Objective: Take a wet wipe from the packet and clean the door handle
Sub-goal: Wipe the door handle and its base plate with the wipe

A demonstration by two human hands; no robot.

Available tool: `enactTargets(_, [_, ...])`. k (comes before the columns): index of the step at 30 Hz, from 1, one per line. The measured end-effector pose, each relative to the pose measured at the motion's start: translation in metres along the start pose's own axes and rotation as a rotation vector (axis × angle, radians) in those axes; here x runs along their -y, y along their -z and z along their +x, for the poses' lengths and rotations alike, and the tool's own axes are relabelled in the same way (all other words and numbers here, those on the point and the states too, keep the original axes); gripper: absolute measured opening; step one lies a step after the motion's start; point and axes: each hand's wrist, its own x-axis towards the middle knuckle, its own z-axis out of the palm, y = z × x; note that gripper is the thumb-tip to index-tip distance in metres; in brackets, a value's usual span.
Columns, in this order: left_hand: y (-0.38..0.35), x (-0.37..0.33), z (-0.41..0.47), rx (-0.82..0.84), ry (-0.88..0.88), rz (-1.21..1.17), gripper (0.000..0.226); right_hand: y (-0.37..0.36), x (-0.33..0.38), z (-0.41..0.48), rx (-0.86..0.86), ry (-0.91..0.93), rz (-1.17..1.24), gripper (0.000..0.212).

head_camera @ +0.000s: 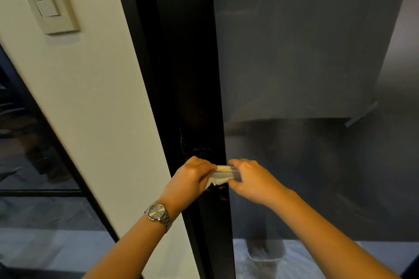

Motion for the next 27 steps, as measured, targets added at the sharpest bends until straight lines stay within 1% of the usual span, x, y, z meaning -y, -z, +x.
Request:
enactTargets(2, [0.010, -0.006, 0.004, -0.096, 0.103, -0.076, 0.018, 0.000, 0.000, 0.004, 0.001, 0.025, -0.018, 0.051])
enactTargets(3, [0.018, -0.009, 0.008, -0.166, 0.191, -0.140, 0.016, 0.000, 0.000, 0.006, -0.007, 0.036, -0.012, 0.047])
enactTargets(5, [0.037, -0.012, 0.014, -0.280, 0.354, -0.247, 0.016, 0.001, -0.001, 0.008, -0.048, 0.047, 0.025, 0.033])
enactTargets(6, [0.046, -0.011, 0.017, -0.310, 0.403, -0.268, 0.016, 0.001, -0.001, 0.010, -0.072, 0.044, 0.052, 0.030])
enactTargets(8, [0.060, -0.006, 0.021, -0.348, 0.455, -0.274, 0.017, -0.001, -0.001, 0.014, -0.079, 0.037, 0.075, 0.033])
enactTargets(11, [0.064, 0.006, 0.022, -0.392, 0.549, -0.255, 0.020, -0.009, 0.000, 0.020, -0.006, 0.047, 0.056, 0.030])
enactTargets(13, [0.052, 0.013, 0.022, -0.377, 0.618, -0.232, 0.021, -0.015, 0.001, 0.023, 0.028, 0.040, 0.040, 0.030])
enactTargets(14, [0.042, 0.016, 0.023, -0.341, 0.643, -0.225, 0.022, -0.018, 0.001, 0.024, 0.030, 0.041, -0.010, 0.032])
enactTargets(17, [0.007, 0.018, 0.029, -0.206, 0.681, -0.224, 0.024, -0.025, 0.000, 0.027, -0.033, 0.058, -0.228, 0.035])
enactTargets(19, [-0.007, 0.014, 0.036, -0.155, 0.685, -0.207, 0.027, -0.026, 0.000, 0.031, -0.043, 0.052, -0.263, 0.036])
enactTargets(23, [-0.015, 0.008, 0.037, -0.125, 0.667, -0.128, 0.030, -0.025, 0.001, 0.039, -0.013, 0.026, -0.282, 0.035])
enactTargets(25, [-0.018, 0.009, 0.034, -0.115, 0.732, -0.155, 0.029, -0.027, 0.002, 0.040, -0.016, 0.020, -0.299, 0.033])
enactTargets(27, [-0.021, 0.014, 0.033, -0.129, 0.812, -0.236, 0.027, -0.029, 0.003, 0.040, -0.026, 0.018, -0.312, 0.031])
